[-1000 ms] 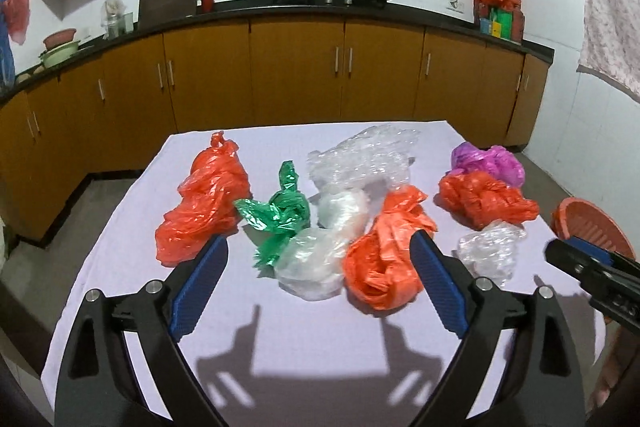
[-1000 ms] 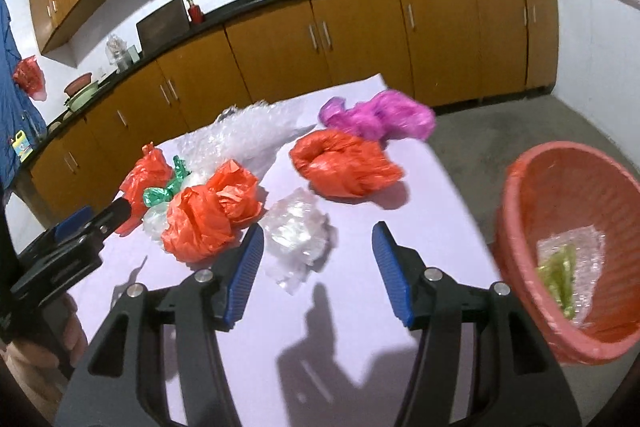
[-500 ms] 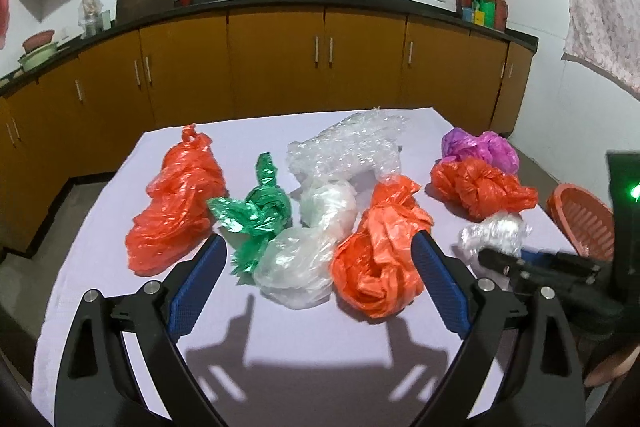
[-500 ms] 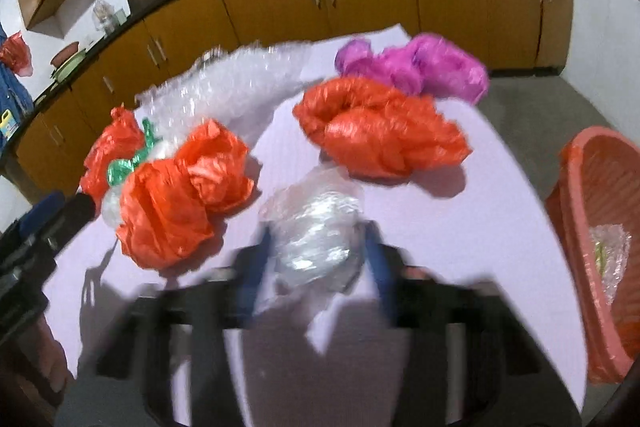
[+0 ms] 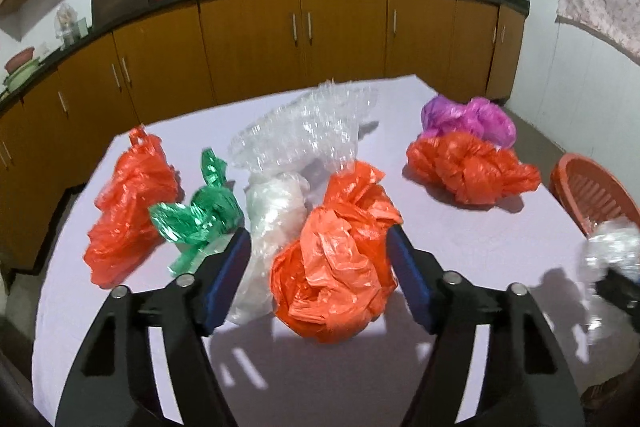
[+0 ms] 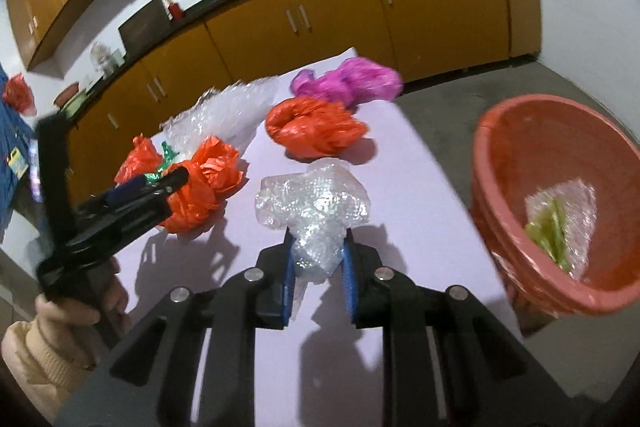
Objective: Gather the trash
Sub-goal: 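Grasp the orange bag with the left tool while the right tool grasps the clear bubble wrap, then carry both bags over the orange basket and open both tools to drop them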
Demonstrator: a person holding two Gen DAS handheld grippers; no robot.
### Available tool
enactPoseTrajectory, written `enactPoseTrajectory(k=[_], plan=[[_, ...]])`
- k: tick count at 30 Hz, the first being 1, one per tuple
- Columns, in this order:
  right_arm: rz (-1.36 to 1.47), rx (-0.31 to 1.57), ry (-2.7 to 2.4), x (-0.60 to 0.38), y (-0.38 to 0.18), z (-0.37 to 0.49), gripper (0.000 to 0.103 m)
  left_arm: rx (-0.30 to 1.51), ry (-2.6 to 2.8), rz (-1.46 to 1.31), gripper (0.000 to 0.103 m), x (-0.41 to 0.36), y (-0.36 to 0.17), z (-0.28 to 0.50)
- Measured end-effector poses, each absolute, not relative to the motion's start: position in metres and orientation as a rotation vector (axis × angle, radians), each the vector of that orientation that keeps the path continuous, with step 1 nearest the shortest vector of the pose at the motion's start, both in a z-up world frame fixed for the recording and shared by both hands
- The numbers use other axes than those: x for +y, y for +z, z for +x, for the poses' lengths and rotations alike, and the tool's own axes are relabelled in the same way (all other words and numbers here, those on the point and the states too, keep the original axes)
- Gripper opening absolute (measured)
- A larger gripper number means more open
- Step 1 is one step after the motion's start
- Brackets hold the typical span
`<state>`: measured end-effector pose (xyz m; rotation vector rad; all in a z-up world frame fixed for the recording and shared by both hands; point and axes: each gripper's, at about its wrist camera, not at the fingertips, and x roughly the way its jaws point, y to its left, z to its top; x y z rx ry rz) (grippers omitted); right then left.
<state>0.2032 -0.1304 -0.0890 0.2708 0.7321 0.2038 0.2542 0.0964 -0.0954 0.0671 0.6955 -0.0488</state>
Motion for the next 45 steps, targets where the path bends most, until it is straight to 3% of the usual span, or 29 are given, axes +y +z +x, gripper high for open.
enactPoseTrajectory(k=[4, 6, 12, 27, 45], plan=[[0.293, 0.734, 0.194, -0.138, -0.088, 0.197, 0.021, 0.728, -0.06, 0.038, 0.063, 0.099, -0.1, 0.257], [0.294, 0.734, 0.196, -0.139, -0.088, 0.195, 0.021, 0.74, -0.077, 0.034, 0.04, 0.097, -0.1, 0.258], [0.302, 0.709, 0.198, -0.143, -0.081, 0.187, 0.021, 0.729, -0.118, 0.009, 0.024, 0.096, -0.095, 0.248], [0.328, 0.625, 0.161, -0.169, -0.061, 0.155, 0.021, 0.665, -0.265, -0.078, 0.019, 0.078, -0.068, 0.191], [0.339, 0.511, -0.201, -0.287, -0.049, 0.111, 0.021, 0.538, -0.604, -0.017, 0.019, -0.078, -0.026, 0.178]])
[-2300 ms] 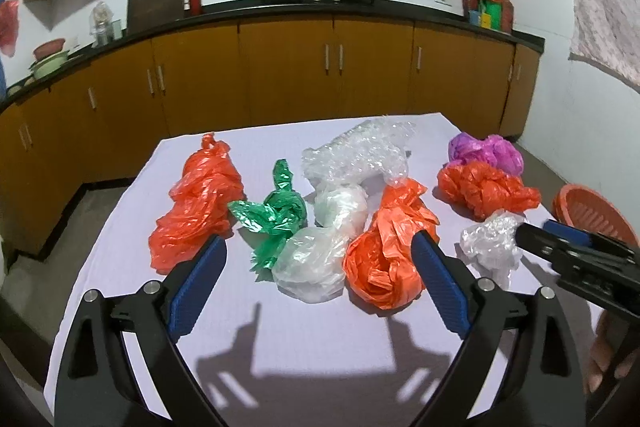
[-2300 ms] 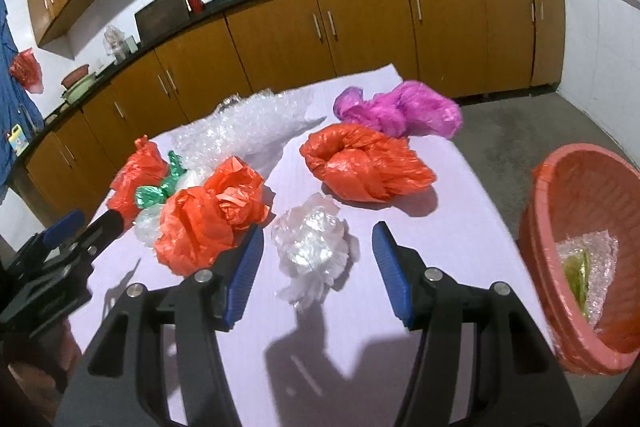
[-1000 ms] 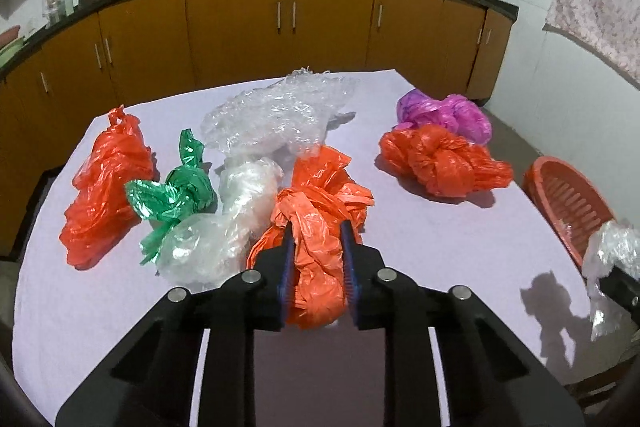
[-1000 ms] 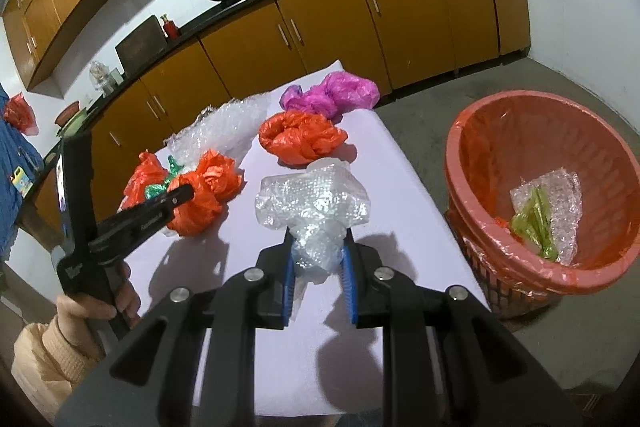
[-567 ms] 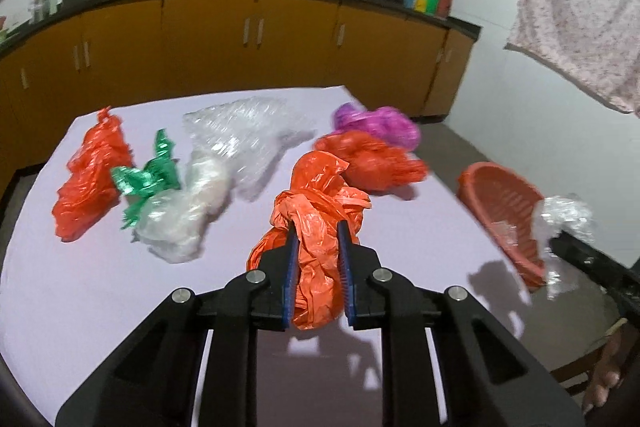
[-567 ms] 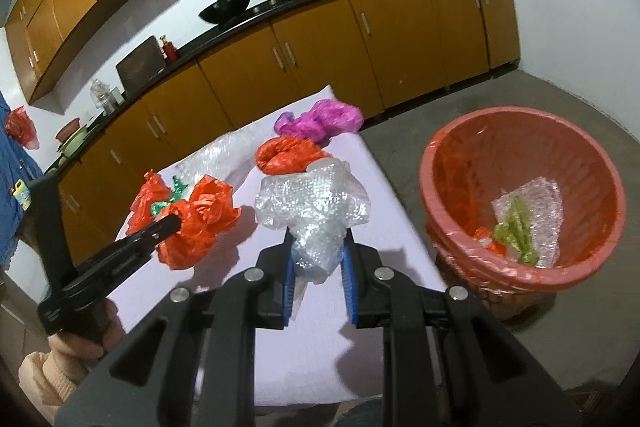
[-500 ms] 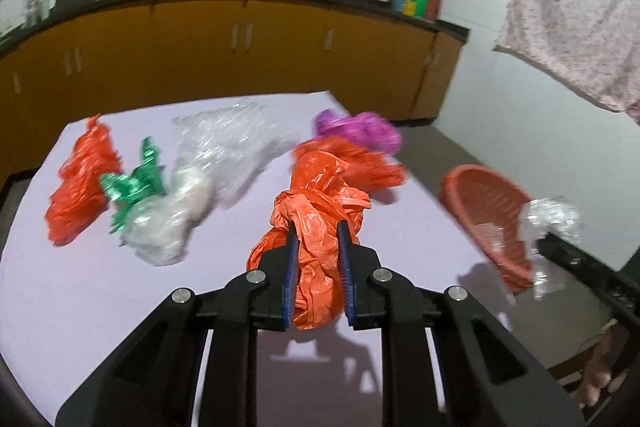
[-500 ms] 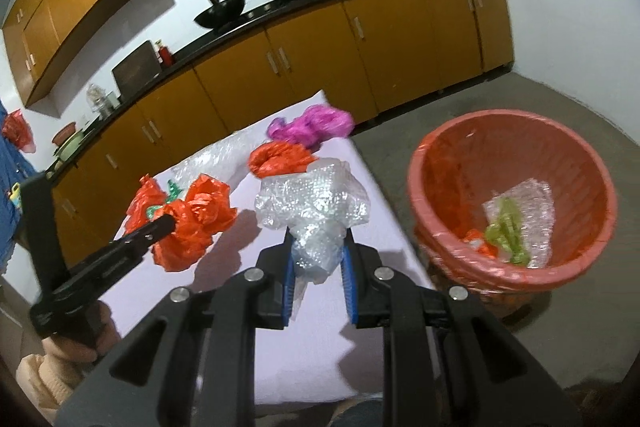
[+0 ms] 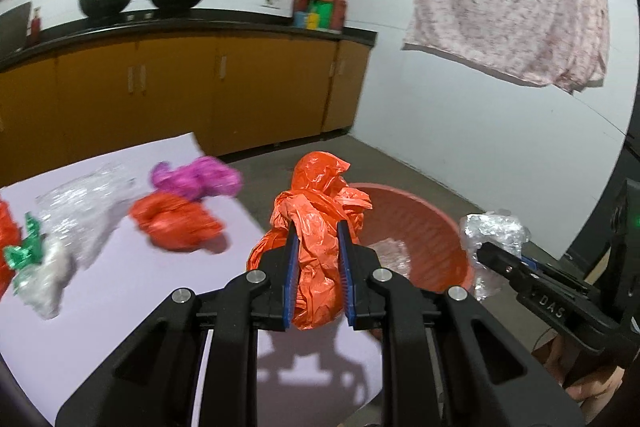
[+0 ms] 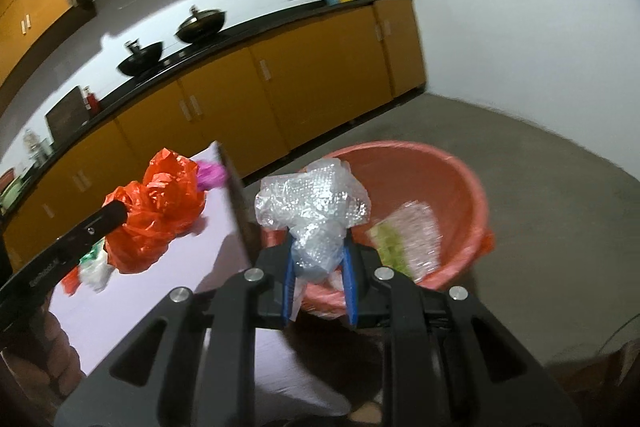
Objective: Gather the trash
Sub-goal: 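Carry both bags over the orange basket and open both tools to drop them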
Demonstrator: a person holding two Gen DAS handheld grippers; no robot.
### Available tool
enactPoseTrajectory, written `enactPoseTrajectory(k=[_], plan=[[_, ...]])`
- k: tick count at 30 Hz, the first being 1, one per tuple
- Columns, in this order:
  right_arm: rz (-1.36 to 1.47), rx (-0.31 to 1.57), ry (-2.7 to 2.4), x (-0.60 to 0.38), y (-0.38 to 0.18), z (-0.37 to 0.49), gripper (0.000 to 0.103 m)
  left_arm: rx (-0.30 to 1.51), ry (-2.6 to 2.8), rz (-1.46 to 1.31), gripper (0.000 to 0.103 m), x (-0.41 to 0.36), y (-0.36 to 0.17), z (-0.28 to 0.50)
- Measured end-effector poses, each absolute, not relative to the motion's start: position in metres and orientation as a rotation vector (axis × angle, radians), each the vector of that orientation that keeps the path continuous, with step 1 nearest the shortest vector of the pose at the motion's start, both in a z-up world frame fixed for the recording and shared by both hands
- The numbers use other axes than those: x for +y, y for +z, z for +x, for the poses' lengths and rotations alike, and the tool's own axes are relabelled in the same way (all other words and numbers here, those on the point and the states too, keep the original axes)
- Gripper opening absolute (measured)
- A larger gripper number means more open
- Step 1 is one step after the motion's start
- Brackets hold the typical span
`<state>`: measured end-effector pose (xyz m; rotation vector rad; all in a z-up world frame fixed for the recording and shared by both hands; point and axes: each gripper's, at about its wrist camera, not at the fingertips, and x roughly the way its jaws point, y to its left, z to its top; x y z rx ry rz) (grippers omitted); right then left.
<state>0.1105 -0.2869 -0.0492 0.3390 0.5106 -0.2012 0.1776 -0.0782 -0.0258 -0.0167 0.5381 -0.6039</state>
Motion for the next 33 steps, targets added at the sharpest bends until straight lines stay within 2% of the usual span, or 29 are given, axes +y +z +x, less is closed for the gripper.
enactPoseTrajectory(k=[14, 33], plan=[[0.36, 0.476, -0.28, -0.327, -0.052, 0.128, 0.021, 0.583, -0.707, 0.031, 0.019, -0.147, -0.047, 0.193], [0.361, 0.501, -0.278, -0.333, -0.068, 0.166, 0.021, 0.635, -0.74, 0.059, 0.019, -0.175, -0.071, 0.219]])
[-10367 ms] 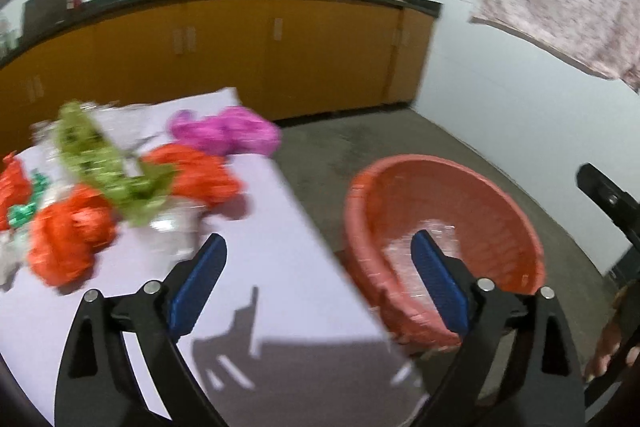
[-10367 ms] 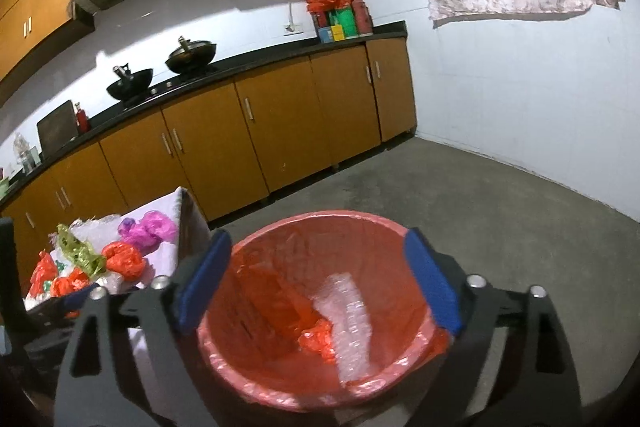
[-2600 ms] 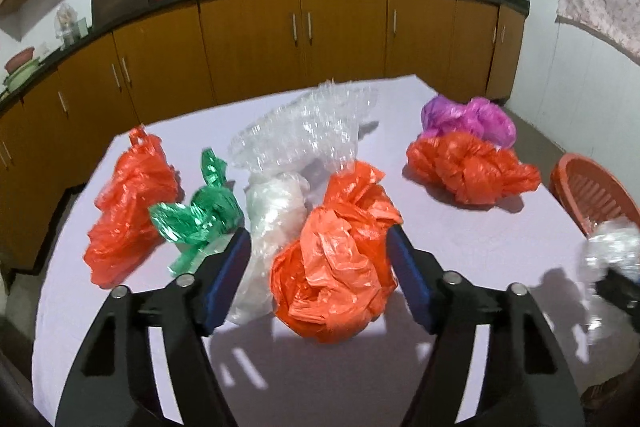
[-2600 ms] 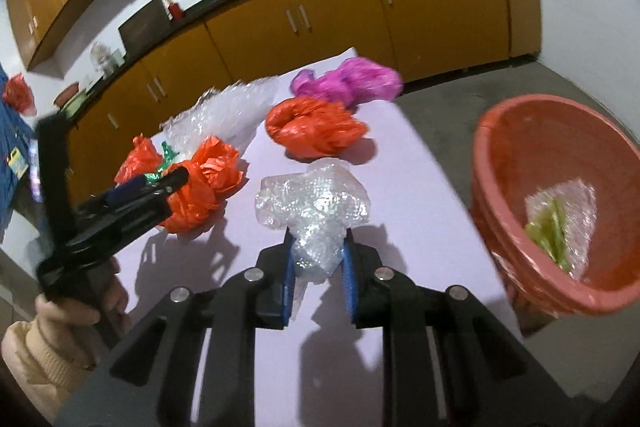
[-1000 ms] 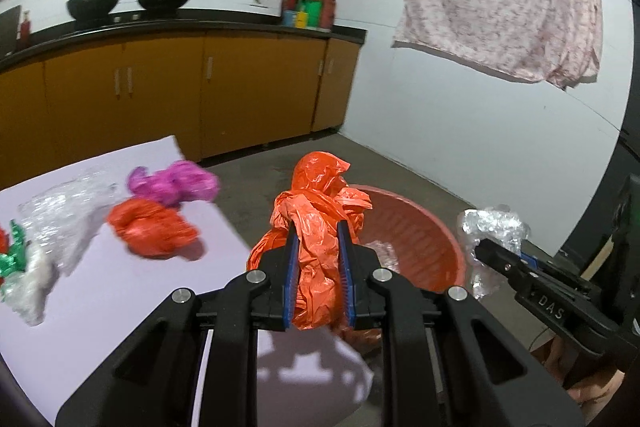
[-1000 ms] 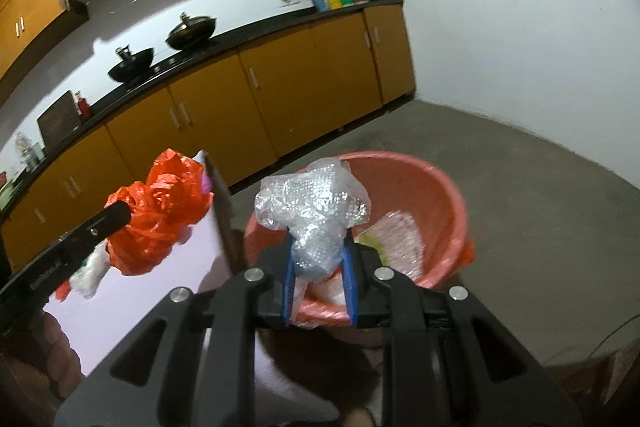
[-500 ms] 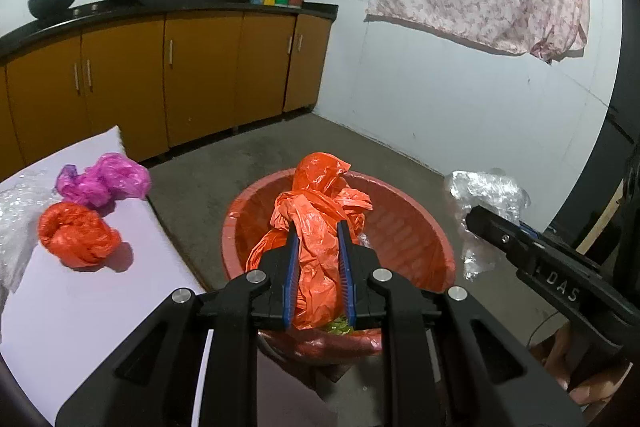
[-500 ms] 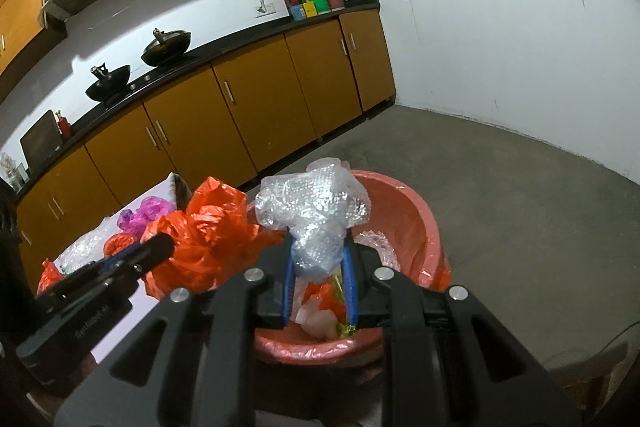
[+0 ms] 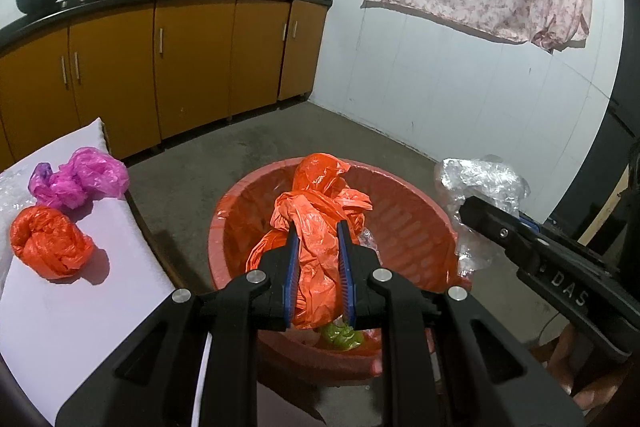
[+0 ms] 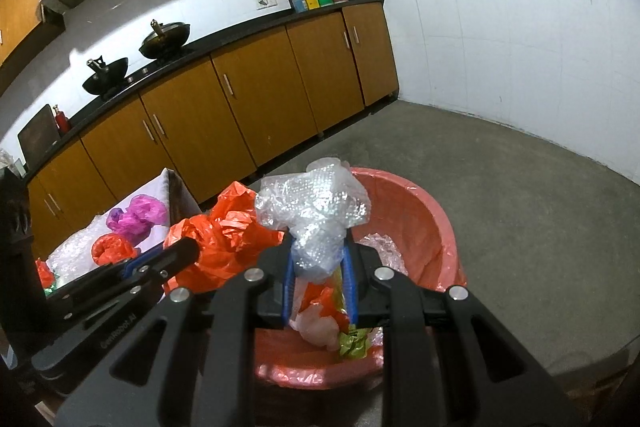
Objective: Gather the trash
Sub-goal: 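Carry both bags over the orange basket and open both tools to drop them, then return both tools to the table toward the pink and orange bags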
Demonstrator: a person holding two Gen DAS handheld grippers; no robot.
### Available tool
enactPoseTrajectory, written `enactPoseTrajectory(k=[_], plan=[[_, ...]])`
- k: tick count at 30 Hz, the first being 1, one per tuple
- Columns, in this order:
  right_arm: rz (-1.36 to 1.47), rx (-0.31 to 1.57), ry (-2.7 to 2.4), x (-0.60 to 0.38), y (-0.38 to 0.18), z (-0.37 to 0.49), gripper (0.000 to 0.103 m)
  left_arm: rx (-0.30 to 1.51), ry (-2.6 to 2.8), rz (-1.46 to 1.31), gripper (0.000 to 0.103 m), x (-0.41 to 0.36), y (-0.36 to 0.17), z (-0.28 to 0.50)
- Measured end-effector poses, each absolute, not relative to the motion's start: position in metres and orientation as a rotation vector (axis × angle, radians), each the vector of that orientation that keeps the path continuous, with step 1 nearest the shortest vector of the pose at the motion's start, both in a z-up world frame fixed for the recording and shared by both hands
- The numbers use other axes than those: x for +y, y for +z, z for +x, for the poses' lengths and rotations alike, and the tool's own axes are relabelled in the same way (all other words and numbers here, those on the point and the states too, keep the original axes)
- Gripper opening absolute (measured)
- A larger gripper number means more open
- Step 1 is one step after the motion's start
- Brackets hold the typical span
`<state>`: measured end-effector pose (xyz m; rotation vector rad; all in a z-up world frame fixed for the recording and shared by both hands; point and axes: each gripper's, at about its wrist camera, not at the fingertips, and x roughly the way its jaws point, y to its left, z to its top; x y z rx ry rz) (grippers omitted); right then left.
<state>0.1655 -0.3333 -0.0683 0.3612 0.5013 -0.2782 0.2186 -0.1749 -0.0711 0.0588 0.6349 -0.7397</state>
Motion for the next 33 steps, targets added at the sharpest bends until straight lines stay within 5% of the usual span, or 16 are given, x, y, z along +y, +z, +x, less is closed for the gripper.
enactPoseTrajectory(k=[13, 17, 23, 33], plan=[[0.386, 0.491, -0.278, -0.339, -0.068, 0.171, 0.026, 0.654, -0.731, 0.05, 0.02, -0.18, -0.075, 0.222], [0.408, 0.485, -0.288, -0.344, -0.068, 0.167, 0.033, 0.666, -0.728, 0.025, 0.04, -0.177, -0.076, 0.225], [0.421, 0.484, -0.289, -0.345, -0.065, 0.167, 0.034, 0.663, -0.711, 0.001, 0.042, -0.168, -0.073, 0.225], [0.4, 0.503, -0.253, -0.329, -0.068, 0.17, 0.035, 0.634, -0.552, -0.043, 0.062, -0.113, -0.068, 0.229]])
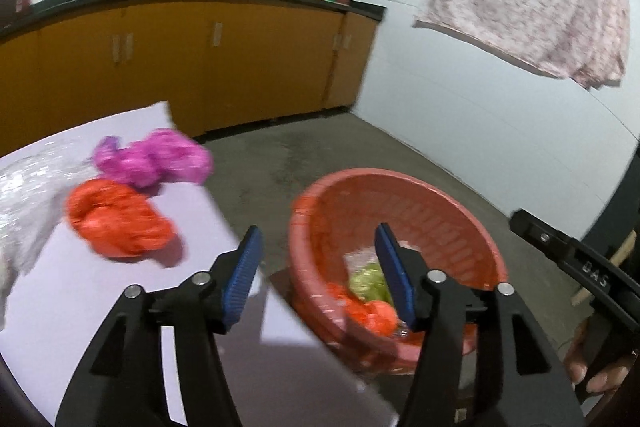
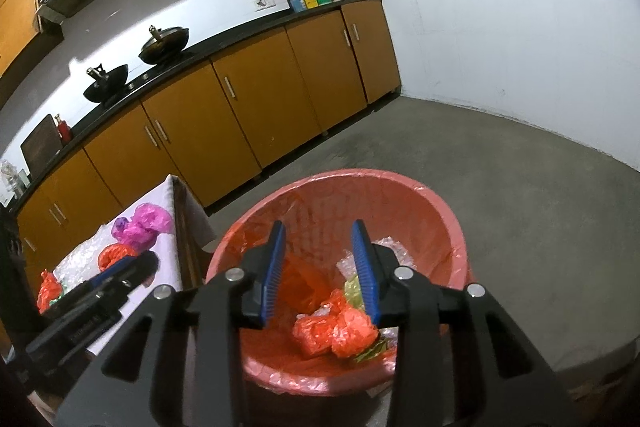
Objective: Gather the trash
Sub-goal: 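Return both tools to the table toward the pink and orange bags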
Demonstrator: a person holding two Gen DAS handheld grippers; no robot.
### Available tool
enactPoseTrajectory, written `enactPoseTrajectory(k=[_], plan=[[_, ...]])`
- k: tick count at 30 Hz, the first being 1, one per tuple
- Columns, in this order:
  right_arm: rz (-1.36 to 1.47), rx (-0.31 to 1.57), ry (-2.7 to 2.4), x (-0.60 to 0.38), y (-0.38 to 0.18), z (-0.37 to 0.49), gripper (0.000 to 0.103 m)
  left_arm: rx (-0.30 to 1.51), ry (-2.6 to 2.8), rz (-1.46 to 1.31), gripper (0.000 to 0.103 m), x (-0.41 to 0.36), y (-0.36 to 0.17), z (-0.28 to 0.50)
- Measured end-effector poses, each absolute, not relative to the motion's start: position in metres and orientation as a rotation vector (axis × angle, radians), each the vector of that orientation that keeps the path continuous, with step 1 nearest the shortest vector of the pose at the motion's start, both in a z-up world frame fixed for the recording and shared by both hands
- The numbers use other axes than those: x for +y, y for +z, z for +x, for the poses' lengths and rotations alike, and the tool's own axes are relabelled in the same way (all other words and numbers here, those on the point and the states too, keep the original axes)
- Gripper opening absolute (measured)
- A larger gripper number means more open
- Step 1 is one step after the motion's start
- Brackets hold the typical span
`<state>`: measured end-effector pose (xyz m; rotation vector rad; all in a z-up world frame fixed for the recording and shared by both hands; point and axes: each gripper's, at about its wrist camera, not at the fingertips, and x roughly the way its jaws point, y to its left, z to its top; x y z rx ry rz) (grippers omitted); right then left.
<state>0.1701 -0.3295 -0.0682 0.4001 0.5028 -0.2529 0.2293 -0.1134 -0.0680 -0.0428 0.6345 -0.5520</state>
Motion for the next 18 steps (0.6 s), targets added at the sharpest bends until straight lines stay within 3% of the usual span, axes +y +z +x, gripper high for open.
enactPoseTrajectory(k=[18], plan=[[0.292, 0.575, 0.048, -0.217, -0.063, 0.237, 0.035, 0.522, -0.126, -0.071, 0.067, 0.049, -0.051, 0.227]])
